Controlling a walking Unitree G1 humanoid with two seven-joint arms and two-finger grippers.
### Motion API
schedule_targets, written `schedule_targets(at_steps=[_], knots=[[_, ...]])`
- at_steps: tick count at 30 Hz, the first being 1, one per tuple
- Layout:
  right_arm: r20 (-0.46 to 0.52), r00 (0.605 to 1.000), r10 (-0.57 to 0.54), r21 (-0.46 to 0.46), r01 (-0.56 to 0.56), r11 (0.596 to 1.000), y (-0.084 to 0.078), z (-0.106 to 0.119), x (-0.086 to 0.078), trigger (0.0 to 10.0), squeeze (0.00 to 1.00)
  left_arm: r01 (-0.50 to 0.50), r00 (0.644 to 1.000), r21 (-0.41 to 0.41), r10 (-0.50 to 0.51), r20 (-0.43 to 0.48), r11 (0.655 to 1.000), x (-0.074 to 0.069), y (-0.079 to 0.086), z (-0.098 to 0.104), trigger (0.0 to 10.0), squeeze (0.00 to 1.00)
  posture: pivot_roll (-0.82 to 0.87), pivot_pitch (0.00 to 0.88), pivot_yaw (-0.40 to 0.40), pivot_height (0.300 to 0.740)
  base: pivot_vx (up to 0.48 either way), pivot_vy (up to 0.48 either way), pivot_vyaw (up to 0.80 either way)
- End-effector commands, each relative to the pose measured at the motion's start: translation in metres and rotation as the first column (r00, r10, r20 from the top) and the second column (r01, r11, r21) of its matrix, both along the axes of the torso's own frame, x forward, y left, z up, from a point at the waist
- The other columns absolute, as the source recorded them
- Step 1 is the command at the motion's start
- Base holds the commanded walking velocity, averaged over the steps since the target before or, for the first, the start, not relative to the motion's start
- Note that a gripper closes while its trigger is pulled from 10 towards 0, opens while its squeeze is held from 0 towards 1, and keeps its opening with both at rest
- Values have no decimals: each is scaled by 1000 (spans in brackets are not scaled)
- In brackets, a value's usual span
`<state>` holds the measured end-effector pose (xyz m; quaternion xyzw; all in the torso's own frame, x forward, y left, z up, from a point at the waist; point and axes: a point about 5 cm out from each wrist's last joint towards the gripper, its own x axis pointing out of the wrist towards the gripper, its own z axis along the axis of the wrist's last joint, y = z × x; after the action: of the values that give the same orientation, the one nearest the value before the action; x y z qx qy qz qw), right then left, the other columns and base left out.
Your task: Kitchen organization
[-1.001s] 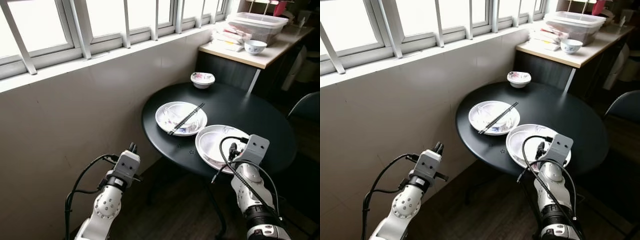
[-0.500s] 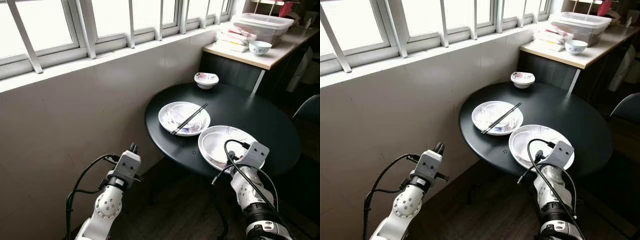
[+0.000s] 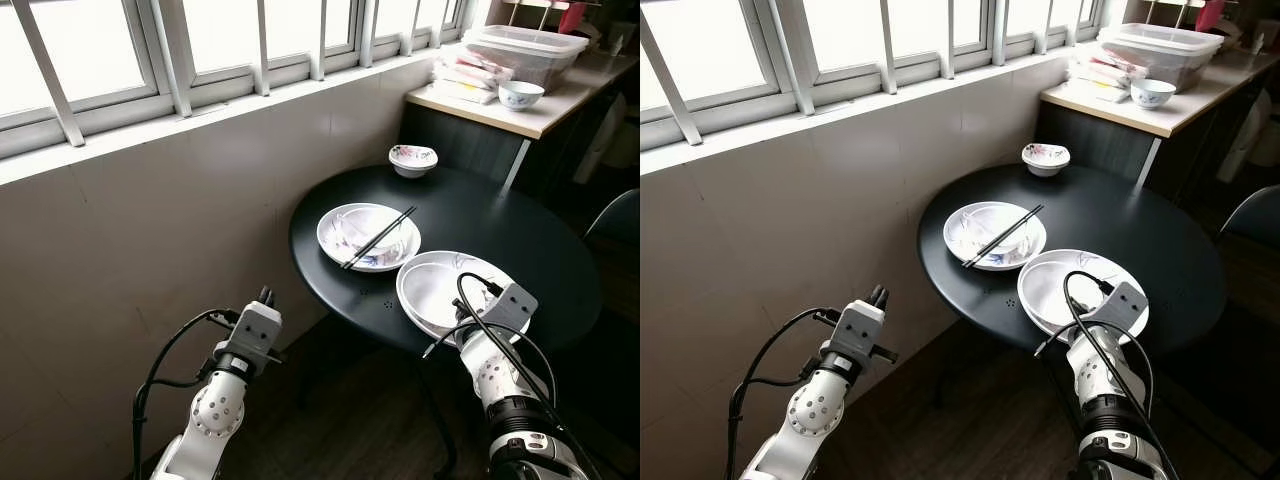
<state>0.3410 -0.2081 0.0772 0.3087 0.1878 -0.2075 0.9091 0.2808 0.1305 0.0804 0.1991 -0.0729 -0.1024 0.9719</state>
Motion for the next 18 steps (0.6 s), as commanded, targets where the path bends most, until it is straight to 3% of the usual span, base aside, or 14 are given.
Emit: schedule_targets(at_steps=[1, 5, 9, 10, 11, 14, 16, 17, 18], knots=[[-7, 1000, 0, 41, 1, 999, 4, 3, 3, 0, 0, 5, 1000, 18, -6, 10, 1000, 2, -1, 1, 10000, 0, -69, 0, -22, 740, 0, 0, 0], [17, 1000, -11, 26, 11, 1000, 3, 7, 4, 0, 0, 5, 1000, 19, -5, 10, 1000, 2, -1, 1, 10000, 0, -68, 0, -21, 740, 0, 0, 0], [183, 982, -37, -75, 52, 996, -2, 34, 8, 0, 0, 0, 1000, 20, 0, 11, 1000, 2, 0, 0, 10000, 0, -68, 0, -21, 740, 0, 0, 0], [183, 982, -37, -75, 52, 996, -2, 34, 8, 0, 0, 0, 1000, 20, 0, 11, 1000, 2, 0, 0, 10000, 0, -68, 0, -21, 740, 0, 0, 0], [278, 960, -36, -145, 79, 986, -4, 51, 9, 0, 0, 0, 1000, 21, 0, 11, 1000, 2, 0, 0, 10000, 0, -67, 0, -21, 740, 0, 0, 0], [428, 904, -1, -288, 138, 948, -4, 83, 9, 0, 0, -1, 1000, 22, 0, 11, 1000, 2, 1, 0, 10000, 0, -69, 0, -19, 740, 0, 0, 0], [542, 838, 67, -407, 192, 893, 1, 110, 6, 0, 0, -1, 1000, 22, 1, 11, 1000, 2, 1, 0, 10000, 0, -70, 0, -18, 740, 0, 0, 0], [542, 838, 67, -407, 192, 893, 1, 110, 6, 0, 0, -1, 1000, 22, 1, 11, 1000, 2, 1, 0, 10000, 0, -70, 0, -18, 740, 0, 0, 0], [576, 810, 111, -439, 191, 878, 6, 118, 5, 0, 0, -1, 1000, 22, 1, 12, 1000, 2, 1, 0, 10000, 0, -71, 0, -17, 740, 0, 0, 0]])
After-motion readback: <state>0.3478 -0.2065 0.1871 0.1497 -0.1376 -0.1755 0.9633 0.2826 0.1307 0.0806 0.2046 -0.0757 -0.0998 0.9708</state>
